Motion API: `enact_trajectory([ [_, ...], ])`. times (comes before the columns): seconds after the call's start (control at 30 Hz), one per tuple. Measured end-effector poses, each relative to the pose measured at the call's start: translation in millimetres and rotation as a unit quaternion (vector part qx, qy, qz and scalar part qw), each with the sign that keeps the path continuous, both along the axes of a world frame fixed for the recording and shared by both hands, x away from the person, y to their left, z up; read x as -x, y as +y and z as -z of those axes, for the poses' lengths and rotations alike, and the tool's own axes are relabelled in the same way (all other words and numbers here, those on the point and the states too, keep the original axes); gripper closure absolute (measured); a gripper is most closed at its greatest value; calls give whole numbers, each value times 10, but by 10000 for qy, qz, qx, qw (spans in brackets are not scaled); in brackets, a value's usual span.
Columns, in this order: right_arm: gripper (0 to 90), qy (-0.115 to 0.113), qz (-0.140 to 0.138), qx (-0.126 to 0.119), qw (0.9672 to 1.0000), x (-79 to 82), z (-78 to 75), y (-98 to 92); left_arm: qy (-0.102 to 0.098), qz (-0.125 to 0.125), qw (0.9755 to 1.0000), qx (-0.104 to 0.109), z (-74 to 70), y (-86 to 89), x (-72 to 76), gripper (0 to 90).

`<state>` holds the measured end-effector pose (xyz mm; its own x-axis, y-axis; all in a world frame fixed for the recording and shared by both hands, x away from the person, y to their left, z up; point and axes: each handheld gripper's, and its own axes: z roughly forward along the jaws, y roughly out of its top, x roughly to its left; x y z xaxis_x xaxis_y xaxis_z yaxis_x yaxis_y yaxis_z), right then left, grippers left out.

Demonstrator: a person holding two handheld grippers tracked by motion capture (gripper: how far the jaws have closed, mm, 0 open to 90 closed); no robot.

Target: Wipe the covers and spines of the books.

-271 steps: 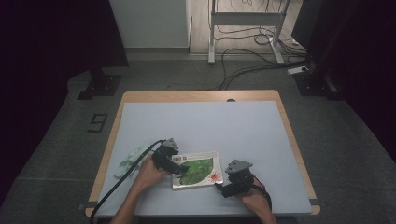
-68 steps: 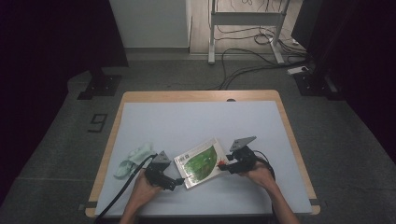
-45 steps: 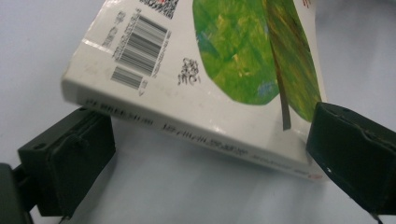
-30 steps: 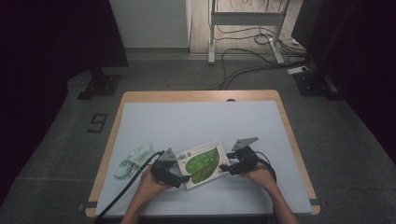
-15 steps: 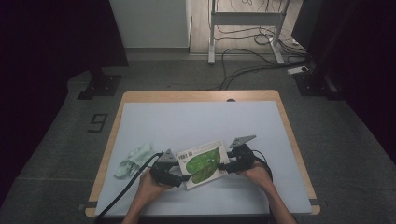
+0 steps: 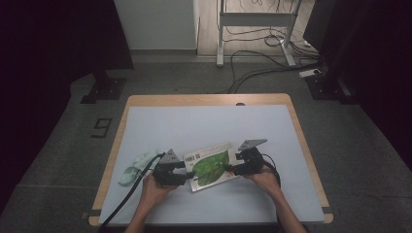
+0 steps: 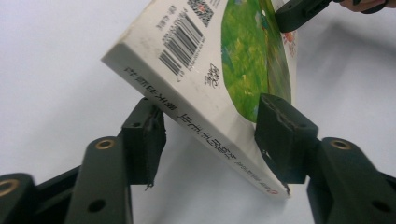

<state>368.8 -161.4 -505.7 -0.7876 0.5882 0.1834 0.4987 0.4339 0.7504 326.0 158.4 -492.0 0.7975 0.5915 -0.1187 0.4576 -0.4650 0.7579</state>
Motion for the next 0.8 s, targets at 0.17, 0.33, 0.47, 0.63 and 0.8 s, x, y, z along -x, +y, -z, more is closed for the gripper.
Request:
enact_trajectory([
  [0.17, 349, -149, 57, -59, 9999, -20, -62, 28, -269, -66, 9996, -73, -94, 26, -4, 510],
  [0.33, 383, -306, 141, -234, 9992, -28, -127, 34, -452, -42, 9990, 17, -164, 46, 7, 602],
  [0.47, 429, -439, 204, -362, 9982, -27, -179, 23, -758, -71, 9970, -125, -220, 40, 26, 666],
  [0.63, 434, -545, 171, -271, 9980, -13, -210, 45, -752, -10, 9971, -133, -221, 50, -1, 663],
  [0.8, 455, -487, 195, -395, 9978, -29, -200, 17, -705, 41, 9974, -139, -199, 48, -18, 647],
])
